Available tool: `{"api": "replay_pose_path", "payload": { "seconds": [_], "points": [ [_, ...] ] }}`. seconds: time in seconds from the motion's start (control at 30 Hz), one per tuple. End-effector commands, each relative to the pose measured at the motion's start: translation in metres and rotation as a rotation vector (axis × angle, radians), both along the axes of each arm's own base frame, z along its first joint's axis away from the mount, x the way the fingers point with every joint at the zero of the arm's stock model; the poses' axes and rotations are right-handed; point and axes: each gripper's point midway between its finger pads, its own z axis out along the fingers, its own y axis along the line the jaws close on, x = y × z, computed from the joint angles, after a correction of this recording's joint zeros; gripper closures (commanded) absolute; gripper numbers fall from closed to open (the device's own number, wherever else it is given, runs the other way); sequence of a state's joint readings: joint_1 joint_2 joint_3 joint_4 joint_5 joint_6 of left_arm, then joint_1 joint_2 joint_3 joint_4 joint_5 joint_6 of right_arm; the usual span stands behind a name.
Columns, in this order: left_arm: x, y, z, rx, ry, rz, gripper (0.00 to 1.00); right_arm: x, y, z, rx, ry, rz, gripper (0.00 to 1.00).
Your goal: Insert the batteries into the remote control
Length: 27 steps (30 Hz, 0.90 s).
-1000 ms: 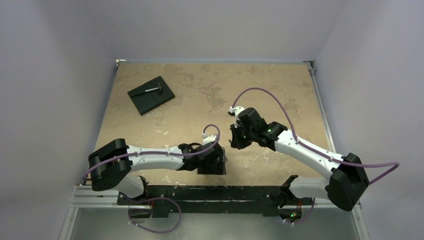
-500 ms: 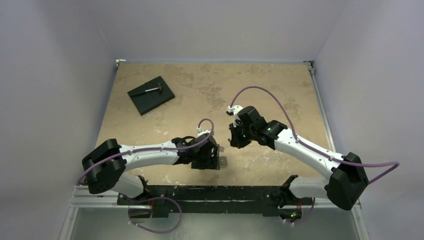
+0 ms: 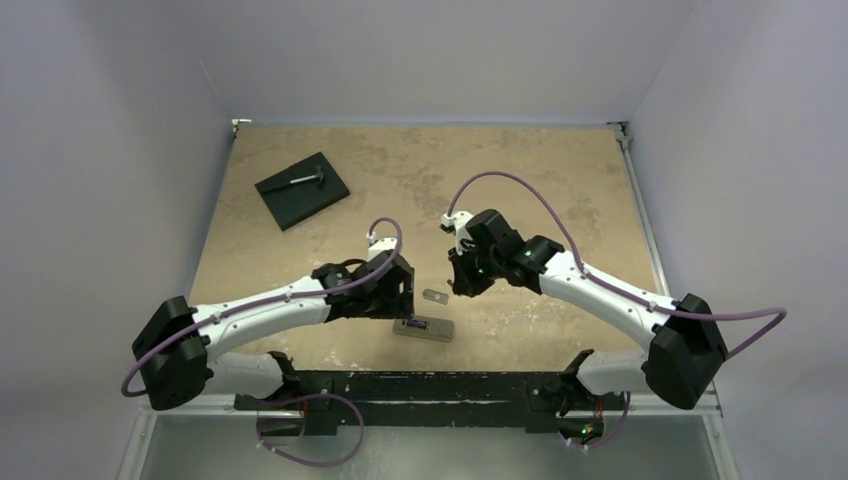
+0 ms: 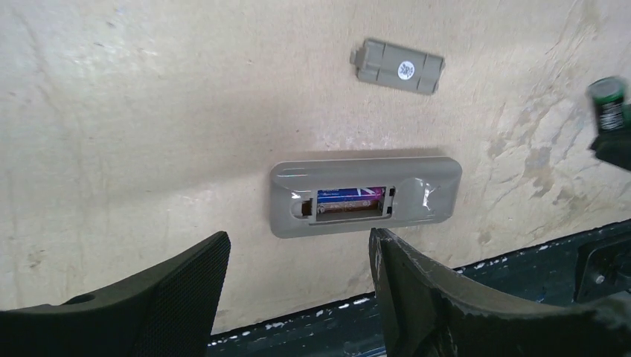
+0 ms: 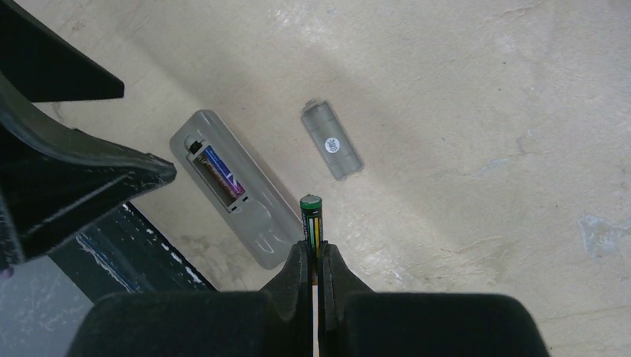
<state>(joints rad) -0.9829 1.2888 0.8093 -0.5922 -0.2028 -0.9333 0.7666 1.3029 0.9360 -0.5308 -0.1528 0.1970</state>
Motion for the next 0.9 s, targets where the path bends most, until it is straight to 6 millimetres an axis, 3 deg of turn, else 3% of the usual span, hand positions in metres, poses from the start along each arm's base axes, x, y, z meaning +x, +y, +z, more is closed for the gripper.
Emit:
{"api": "replay_pose_path", "payload": {
  "seconds": [0.0, 0.23, 0.5, 0.87],
  "points": [
    [0.015, 0.019, 0.027, 0.018, -0.082, 0.046, 0.31, 0.000, 0.021, 0.019, 0.049, -0.039, 0.088, 1.00],
    [0.021, 0.039, 0.024, 0.018, -0.078, 0.096, 0.31, -0.017, 0.040, 0.017, 0.026, -0.035, 0.191, 1.00],
    [0.034, 0.060, 0.023, 0.017, -0.074, 0.134, 0.32, -0.029, 0.049, 0.002, -0.051, 0.011, 0.280, 1.00],
    [0.061, 0.089, 0.039, 0.002, -0.113, 0.198, 0.32, -0.051, 0.067, -0.020, -0.163, 0.046, 0.432, 1.00]
  ]
}}
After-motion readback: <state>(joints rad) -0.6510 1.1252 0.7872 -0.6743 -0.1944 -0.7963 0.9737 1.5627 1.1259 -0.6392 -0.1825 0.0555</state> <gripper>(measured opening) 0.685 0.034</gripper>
